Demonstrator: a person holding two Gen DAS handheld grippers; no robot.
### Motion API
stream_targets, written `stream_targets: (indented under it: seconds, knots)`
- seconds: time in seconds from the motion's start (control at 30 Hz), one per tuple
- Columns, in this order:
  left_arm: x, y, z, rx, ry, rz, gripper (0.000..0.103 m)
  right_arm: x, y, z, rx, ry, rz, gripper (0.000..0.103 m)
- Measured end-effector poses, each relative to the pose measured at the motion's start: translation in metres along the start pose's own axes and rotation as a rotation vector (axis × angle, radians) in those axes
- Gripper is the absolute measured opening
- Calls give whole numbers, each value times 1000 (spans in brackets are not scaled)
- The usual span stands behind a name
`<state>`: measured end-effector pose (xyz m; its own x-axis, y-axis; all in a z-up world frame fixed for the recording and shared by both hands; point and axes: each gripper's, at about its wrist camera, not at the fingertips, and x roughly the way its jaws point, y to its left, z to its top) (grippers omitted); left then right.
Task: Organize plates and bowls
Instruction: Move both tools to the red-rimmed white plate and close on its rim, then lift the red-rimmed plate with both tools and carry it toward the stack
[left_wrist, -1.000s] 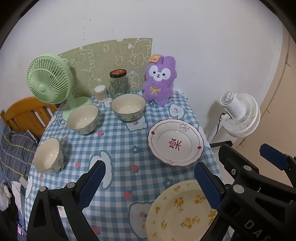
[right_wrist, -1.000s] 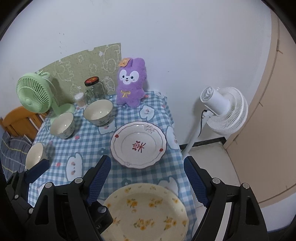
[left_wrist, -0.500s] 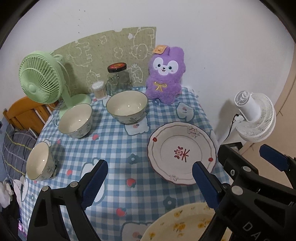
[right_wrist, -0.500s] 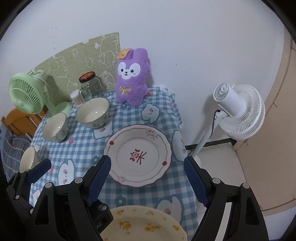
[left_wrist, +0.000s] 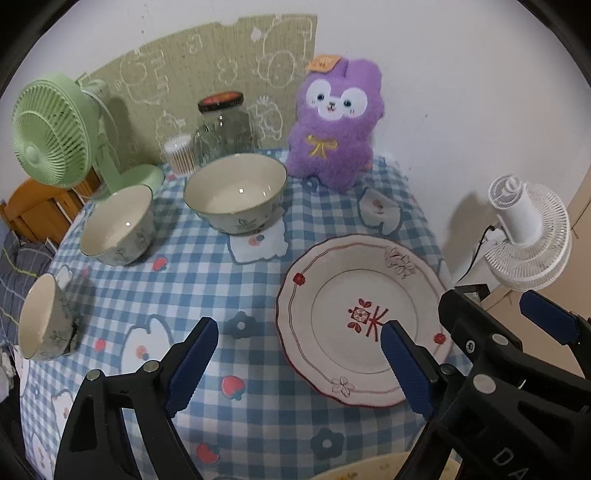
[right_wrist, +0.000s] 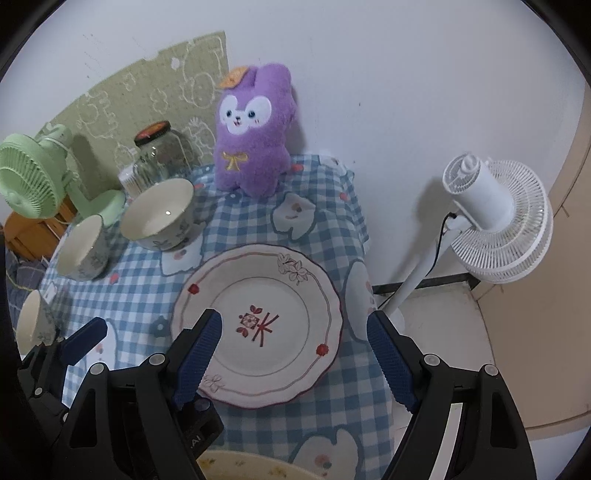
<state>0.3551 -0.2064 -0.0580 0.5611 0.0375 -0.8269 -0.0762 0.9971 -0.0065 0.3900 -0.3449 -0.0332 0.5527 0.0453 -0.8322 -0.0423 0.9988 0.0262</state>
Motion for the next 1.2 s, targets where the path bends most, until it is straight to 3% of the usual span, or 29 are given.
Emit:
stream_targets:
  seconds: [0.4, 0.8, 1.2]
  knots:
    - [53, -10, 0, -4, 72, 26, 86, 56, -11, 0, 0, 63, 10, 78]
    - [89, -15, -2, -11, 157, 39, 75, 91, -22, -3, 26, 108, 12, 73]
    - [93, -20, 1, 2, 146, 43, 72, 109, -29, -3, 76, 145, 30, 54]
